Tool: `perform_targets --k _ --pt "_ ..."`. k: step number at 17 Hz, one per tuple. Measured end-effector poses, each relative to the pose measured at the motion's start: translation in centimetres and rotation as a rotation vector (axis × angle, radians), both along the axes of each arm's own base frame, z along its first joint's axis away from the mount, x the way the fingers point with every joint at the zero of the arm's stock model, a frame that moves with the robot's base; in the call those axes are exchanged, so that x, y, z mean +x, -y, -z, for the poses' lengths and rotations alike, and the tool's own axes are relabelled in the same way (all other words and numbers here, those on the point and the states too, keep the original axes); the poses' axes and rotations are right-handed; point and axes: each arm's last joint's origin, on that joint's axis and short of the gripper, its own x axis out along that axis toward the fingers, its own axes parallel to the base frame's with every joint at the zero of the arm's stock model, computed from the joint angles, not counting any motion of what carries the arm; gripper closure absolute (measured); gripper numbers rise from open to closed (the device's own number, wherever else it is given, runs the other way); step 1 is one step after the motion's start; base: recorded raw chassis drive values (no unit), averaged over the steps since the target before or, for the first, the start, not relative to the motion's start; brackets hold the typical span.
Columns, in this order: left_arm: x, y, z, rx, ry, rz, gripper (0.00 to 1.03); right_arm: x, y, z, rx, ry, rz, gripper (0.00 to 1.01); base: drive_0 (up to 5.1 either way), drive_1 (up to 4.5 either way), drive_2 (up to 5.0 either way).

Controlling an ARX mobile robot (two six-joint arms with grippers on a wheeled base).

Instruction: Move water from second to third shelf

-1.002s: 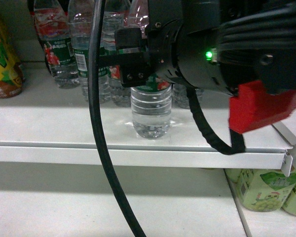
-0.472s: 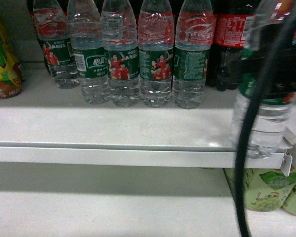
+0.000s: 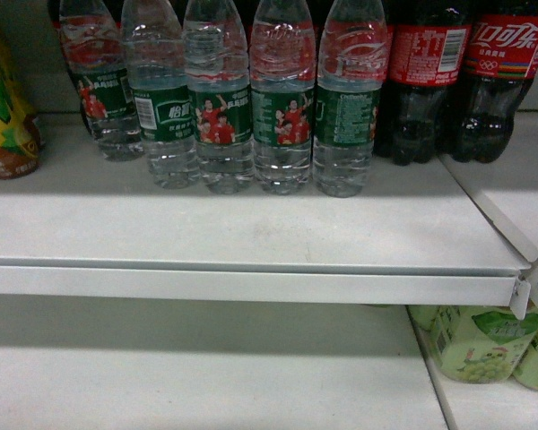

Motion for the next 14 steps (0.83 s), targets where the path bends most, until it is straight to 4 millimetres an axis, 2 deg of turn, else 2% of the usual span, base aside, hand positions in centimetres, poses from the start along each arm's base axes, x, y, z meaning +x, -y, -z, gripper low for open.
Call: perform_targets --k 3,6,8,14 --pt "0.0 0.0 0.0 0.000 0.000 0.000 0.05 -4.3 0.8 -2.1 0.030 0.053 0.025 0.60 0.0 0.00 0.0" --pt "0.0 0.0 0.0 0.000 0.000 0.000 0.05 -6.4 1.1 -2.7 0.010 0.049 0.060 0.60 0.0 0.00 0.0" --pt "0.0 0.0 0.0 0.000 0.000 0.000 0.05 -7.2 0.8 -3.1 0.014 0.049 0.019 0.60 0.0 0.00 0.0" --pt "0.0 0.0 0.0 0.000 0.000 0.000 0.05 -7.5 0.9 -3.1 0.024 0.045 0.047 0.60 0.0 0.00 0.0"
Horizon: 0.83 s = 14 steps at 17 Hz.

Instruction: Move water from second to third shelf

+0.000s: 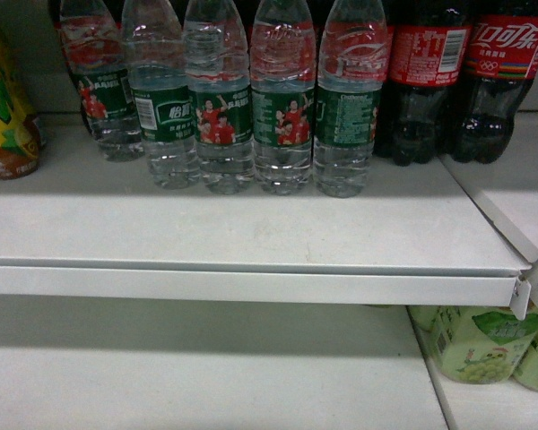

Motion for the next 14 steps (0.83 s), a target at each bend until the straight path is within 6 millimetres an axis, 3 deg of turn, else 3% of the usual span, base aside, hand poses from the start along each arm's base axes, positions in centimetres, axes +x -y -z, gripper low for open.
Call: perform_targets --k 14 --pt "0.00 0.00 0.02 0.000 -0.002 -0.001 0.05 -0.01 0.01 0.06 0.001 -0.006 0.001 0.60 0.0 0.00 0.0"
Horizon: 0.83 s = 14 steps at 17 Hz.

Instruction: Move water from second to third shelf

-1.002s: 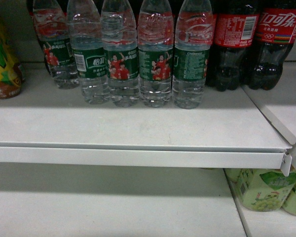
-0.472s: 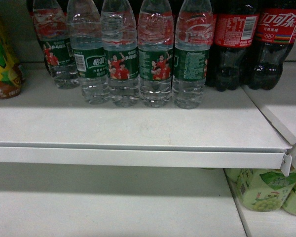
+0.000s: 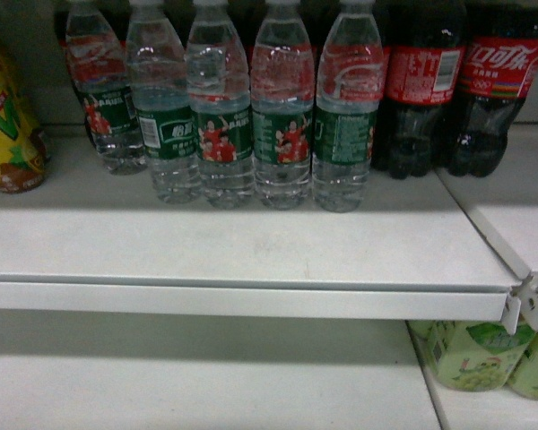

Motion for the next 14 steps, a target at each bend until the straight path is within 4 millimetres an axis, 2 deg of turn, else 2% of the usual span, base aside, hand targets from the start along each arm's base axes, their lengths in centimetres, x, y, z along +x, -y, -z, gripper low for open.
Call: perform_targets --k 14 --pt "0.00 0.00 -0.02 0.000 0.002 -0.001 0.05 -0.03 0.01 -0.12 0.007 0.008 0.001 0.60 0.0 0.00 0.0"
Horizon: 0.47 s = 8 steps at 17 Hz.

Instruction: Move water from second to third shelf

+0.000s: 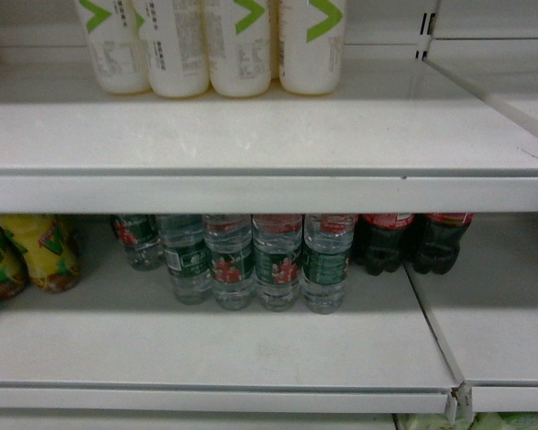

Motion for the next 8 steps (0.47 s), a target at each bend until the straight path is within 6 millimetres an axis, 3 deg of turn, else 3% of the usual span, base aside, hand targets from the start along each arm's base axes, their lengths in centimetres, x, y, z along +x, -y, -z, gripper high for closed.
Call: perform_targets --k 8 --pt "0.00 0.00 -0.02 0.000 0.002 0.002 0.05 -0.08 0.03 -0.33 0.006 0.014 0.000 0.60 0.0 0.00 0.0"
